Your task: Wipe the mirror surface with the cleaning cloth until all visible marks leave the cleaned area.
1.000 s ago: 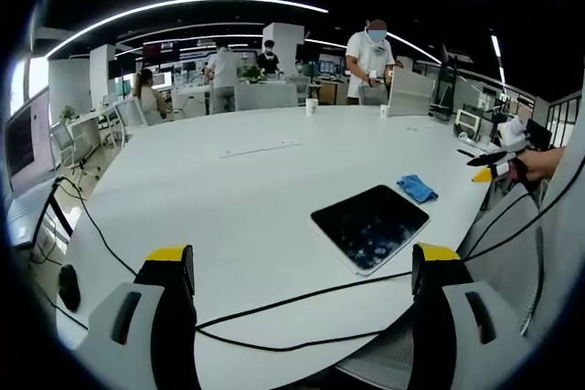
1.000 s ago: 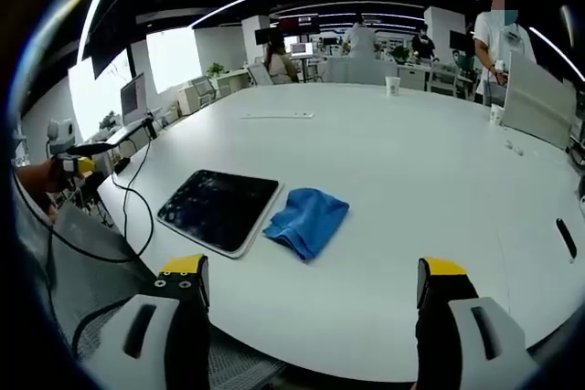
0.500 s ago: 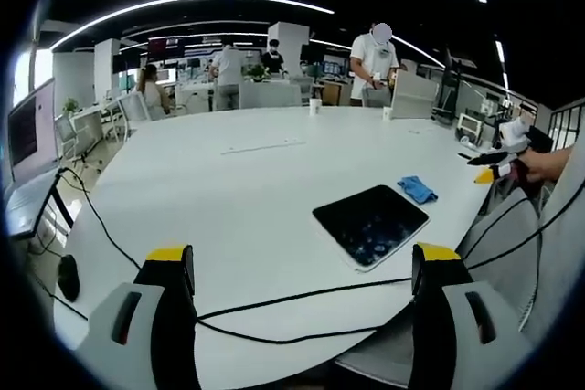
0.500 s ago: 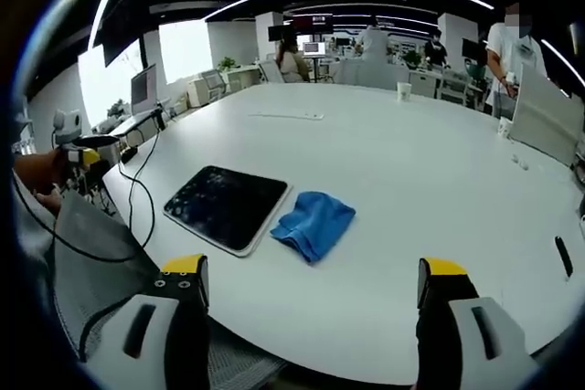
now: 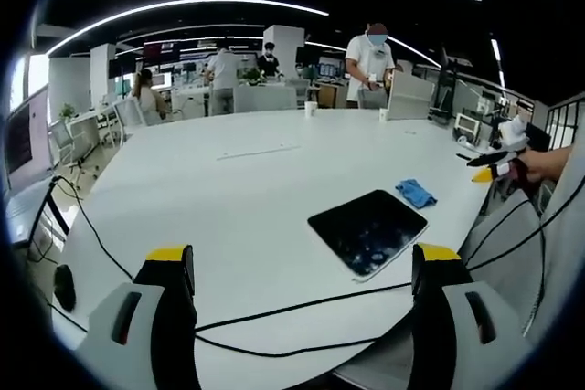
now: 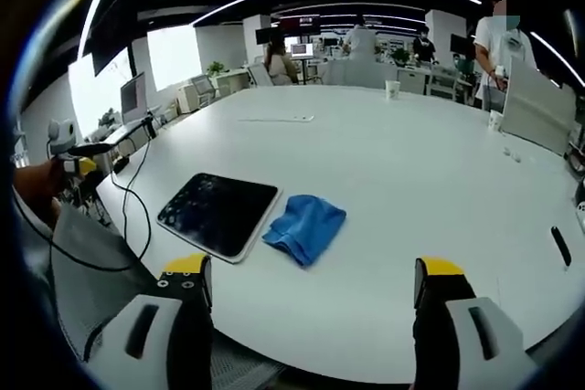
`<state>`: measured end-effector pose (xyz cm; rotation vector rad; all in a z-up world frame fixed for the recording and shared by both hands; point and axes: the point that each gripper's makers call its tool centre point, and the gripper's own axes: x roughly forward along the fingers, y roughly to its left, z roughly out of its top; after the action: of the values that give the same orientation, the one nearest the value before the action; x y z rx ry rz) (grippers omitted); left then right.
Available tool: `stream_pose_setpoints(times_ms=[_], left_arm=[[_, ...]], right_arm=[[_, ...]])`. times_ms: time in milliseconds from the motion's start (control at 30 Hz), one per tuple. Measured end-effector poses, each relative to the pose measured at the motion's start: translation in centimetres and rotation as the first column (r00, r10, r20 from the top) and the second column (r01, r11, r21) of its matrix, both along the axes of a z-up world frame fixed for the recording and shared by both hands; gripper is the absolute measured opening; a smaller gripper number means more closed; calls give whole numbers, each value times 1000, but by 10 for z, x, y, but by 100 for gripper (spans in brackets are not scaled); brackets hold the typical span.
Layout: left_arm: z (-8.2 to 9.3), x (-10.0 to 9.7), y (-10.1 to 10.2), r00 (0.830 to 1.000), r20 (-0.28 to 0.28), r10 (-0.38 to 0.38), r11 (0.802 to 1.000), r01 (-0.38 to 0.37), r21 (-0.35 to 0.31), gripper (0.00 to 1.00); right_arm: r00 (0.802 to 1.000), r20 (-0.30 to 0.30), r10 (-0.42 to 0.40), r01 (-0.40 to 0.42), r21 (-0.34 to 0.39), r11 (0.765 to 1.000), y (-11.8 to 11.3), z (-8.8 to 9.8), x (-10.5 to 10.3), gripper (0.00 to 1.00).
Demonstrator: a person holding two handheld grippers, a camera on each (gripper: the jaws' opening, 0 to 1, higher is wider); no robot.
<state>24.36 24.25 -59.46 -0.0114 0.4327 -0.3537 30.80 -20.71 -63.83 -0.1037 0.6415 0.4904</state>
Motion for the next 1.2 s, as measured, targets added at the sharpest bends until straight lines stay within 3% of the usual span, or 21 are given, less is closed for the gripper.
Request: stream_pose_setpoints(times_ms=[300, 433, 667, 767, 967, 1167, 1200], left_arm=[[-1, 7, 2, 1000, -7, 8, 1000, -8, -5, 99], [-1, 8, 2, 1000, -9, 4, 1000, -4, -5, 99], [-6, 7, 2, 1000, -25, -8, 1000, 8, 5, 99], [-7, 5, 3, 1000, -29, -11, 1000, 11, 5, 99], [-7, 2, 3, 999, -32, -10, 1000, 10, 5, 99], [-9, 2, 7, 999, -39, -3, 1000, 3, 5, 99], [-10, 2, 8, 999, -40, -2, 1000, 2, 4, 99]], right_arm=[[1000, 2, -23, 23, 35, 999, 17, 21, 29, 85], [1000, 2, -13, 13, 24, 1000, 33, 16, 46, 76], [1000, -26, 12, -13, -19, 1000, 63, -15, 75, 61], [998, -64, 18, -22, -58, 998, 67, -38, 82, 50], [988, -148, -43, 33, -69, 997, 63, -79, 92, 39], [982, -179, -59, 47, -71, 996, 66, -94, 96, 29], [984, -172, -40, 20, -117, 993, 66, -95, 95, 27]])
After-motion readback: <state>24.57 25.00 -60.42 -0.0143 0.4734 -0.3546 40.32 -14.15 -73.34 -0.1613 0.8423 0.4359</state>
